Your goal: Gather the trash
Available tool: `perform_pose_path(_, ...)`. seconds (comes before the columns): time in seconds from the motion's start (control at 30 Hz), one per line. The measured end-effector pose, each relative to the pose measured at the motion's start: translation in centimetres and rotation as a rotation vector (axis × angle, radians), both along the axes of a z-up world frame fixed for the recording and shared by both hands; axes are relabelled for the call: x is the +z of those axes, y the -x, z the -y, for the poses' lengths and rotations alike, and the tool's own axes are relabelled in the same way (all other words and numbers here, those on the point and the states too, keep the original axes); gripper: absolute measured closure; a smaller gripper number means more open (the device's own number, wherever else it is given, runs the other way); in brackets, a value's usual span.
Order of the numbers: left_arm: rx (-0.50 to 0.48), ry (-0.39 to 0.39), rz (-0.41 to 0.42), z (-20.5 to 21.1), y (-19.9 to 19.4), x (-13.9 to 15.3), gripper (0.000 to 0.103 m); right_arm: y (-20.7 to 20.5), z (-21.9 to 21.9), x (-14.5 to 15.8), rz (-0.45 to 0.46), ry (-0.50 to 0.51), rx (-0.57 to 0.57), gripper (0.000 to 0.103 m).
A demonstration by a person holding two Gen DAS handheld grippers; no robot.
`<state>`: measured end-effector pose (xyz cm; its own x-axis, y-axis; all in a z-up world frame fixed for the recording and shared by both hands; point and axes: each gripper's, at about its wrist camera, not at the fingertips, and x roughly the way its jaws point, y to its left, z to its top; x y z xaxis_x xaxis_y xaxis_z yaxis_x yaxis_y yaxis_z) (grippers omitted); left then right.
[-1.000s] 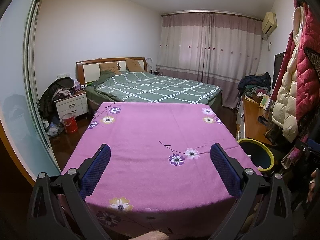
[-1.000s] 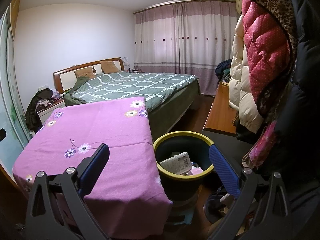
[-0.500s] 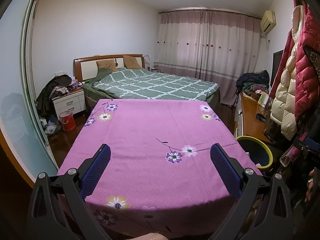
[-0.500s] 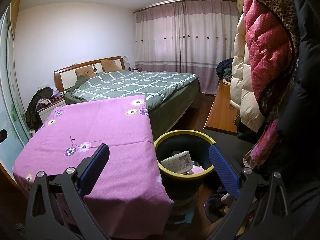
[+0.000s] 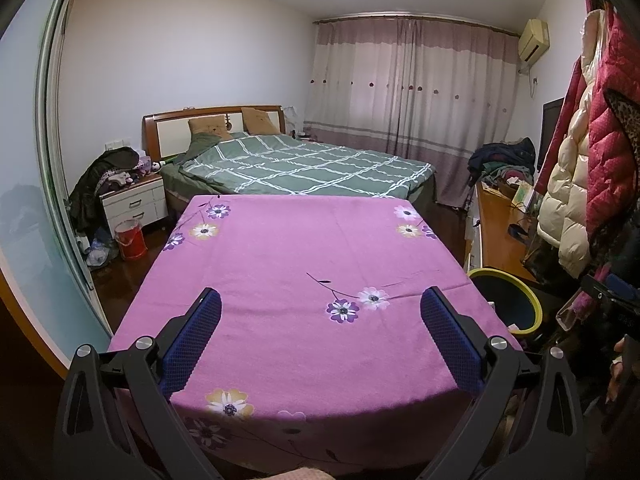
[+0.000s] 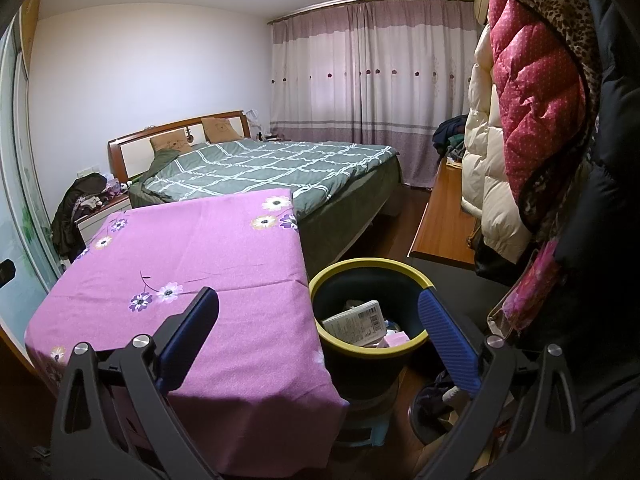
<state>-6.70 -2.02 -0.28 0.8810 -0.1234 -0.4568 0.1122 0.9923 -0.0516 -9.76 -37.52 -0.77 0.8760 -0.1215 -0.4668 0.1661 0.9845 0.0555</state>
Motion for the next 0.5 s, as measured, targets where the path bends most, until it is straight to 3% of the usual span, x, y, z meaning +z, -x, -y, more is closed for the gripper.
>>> perform_pose_path(0.5,0.006,0.025,-0.052,-0.5,-1.2,-0.7,0.005,-0.1,-0.1,-0.1,-0.002,0.000,0.001,0.008)
